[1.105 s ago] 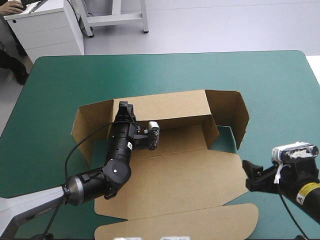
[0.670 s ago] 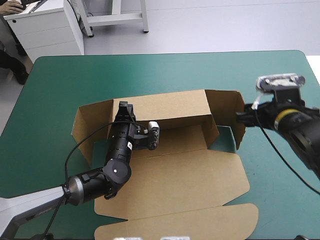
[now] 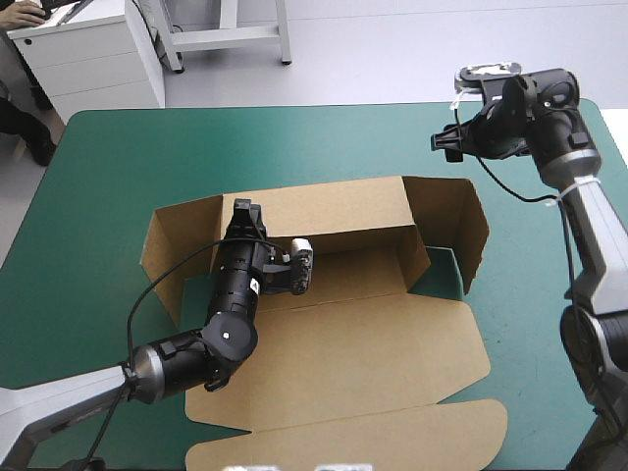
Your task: Fold the box
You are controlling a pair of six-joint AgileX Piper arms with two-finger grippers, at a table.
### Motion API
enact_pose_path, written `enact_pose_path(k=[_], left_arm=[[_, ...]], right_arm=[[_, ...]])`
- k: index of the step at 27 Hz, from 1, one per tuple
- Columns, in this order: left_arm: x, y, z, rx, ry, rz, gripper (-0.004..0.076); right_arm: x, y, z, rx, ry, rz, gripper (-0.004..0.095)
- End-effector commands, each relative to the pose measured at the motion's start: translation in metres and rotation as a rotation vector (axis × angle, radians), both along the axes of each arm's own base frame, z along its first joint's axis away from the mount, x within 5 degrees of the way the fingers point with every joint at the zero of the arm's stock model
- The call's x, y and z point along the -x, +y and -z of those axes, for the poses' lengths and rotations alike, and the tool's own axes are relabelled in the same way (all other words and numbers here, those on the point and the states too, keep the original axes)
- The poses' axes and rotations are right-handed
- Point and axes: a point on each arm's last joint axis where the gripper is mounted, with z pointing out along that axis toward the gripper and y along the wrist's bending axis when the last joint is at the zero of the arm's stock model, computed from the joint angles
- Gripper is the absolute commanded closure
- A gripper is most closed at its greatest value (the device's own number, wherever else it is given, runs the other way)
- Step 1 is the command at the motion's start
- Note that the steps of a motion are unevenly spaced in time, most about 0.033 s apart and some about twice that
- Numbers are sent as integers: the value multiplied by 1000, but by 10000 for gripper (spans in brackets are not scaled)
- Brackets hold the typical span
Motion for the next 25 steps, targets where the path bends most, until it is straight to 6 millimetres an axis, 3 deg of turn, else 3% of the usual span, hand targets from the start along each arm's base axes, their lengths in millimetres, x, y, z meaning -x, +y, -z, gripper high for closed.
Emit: enact_pose_path(k=[1, 4, 14, 25], left_arm=[[4, -5, -15, -5, -67, 71, 734], [4, -5, -15, -5, -67, 71, 734], [4, -5, -15, -5, -68, 69, 734], [4, -5, -15, -5, -68, 69, 734]], right_arm=[[-3, -3, -5, 32, -10, -15, 202], [-3, -3, 5, 54, 52, -32, 225], [11, -4, -13, 50, 9, -65, 238], [25, -4, 7, 50, 98, -102, 238]])
